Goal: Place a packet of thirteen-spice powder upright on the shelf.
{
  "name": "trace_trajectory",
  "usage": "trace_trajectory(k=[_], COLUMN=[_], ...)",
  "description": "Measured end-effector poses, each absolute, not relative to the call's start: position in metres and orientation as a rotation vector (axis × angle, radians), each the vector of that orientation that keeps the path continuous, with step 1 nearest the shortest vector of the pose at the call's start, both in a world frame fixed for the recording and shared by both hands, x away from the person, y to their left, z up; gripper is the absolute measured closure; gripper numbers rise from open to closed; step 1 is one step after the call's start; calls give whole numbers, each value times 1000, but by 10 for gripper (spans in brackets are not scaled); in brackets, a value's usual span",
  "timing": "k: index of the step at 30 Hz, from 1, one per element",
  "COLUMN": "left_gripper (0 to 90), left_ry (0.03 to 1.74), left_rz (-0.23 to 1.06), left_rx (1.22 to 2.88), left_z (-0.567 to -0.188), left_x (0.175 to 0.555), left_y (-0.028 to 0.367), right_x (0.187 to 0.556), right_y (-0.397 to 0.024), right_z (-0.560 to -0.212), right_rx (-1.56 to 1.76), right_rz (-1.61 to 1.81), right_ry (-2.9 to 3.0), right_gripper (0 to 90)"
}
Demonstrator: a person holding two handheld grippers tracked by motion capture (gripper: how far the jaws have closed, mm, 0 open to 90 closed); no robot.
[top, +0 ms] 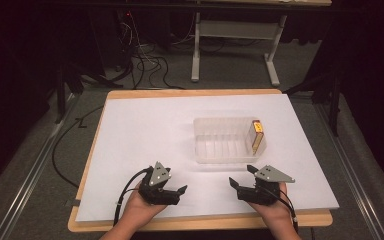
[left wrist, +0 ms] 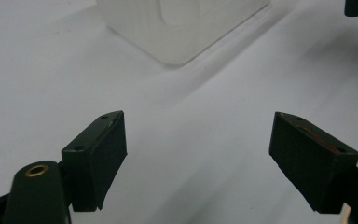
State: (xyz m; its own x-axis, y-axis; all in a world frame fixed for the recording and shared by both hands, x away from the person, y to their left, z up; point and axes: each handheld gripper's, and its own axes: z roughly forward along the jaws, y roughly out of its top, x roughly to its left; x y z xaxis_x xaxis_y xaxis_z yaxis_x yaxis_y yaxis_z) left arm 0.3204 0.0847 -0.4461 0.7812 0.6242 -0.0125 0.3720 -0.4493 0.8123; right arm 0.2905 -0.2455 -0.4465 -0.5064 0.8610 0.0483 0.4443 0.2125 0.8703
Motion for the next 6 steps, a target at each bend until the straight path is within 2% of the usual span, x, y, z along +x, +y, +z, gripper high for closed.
trace_trajectory(k=[6], left_gripper=[192], left_ry=[733], left_rz=[368], left_rx=[2115], left_z=[-450], left_x=[322], left_y=[82], right_x=[292], right_y=[-258], right_z=[-446], right_rx=[1249], right_rz=[1252], right_ry=[2003], right_gripper=[222])
